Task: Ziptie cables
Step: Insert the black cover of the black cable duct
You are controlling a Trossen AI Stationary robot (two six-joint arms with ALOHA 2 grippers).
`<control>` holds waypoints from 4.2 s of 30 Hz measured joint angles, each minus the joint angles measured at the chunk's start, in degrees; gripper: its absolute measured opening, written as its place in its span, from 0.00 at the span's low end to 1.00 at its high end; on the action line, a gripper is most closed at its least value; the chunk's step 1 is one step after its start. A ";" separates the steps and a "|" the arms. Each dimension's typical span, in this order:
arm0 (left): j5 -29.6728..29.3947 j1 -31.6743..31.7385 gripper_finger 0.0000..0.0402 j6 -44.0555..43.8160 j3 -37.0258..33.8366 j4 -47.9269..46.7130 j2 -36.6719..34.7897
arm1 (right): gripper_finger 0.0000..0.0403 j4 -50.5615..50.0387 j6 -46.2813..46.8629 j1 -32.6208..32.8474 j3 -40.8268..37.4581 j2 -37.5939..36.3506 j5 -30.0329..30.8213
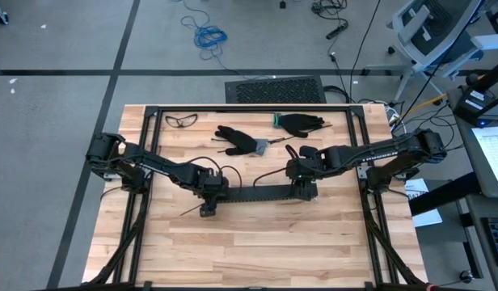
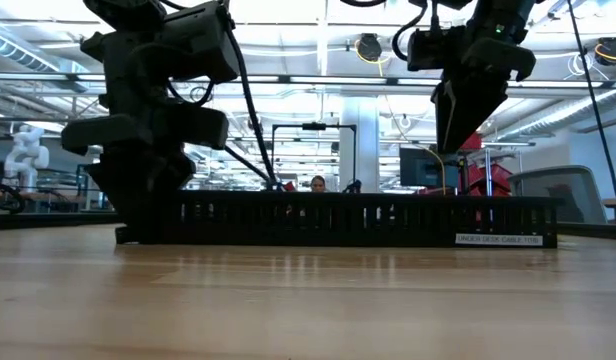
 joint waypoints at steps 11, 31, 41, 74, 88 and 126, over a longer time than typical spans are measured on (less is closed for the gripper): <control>0.46 0.00 0.66 2.69 -0.42 0.44 0.02 | 0.32 0.06 0.00 0.00 0.00 -0.04 0.24; 0.21 0.00 0.59 2.54 -0.44 0.44 0.02 | 0.32 -9.55 1.47 0.36 0.00 -0.04 -3.56; -1.21 -0.02 0.59 2.60 -0.44 0.62 0.02 | 0.32 -8.47 4.98 0.79 -0.70 1.81 -6.57; -1.50 -0.02 0.59 3.10 -0.50 1.65 0.07 | 0.32 12.56 9.70 2.21 -7.56 7.52 -6.83; -1.25 0.00 0.59 3.10 -0.42 2.60 0.11 | 0.23 5.74 8.94 2.29 -7.35 7.46 -6.36; 9.03 3.80 0.88 -0.49 6.56 -8.05 -3.32 | 0.43 3.00 10.71 2.29 -7.96 2.41 -6.19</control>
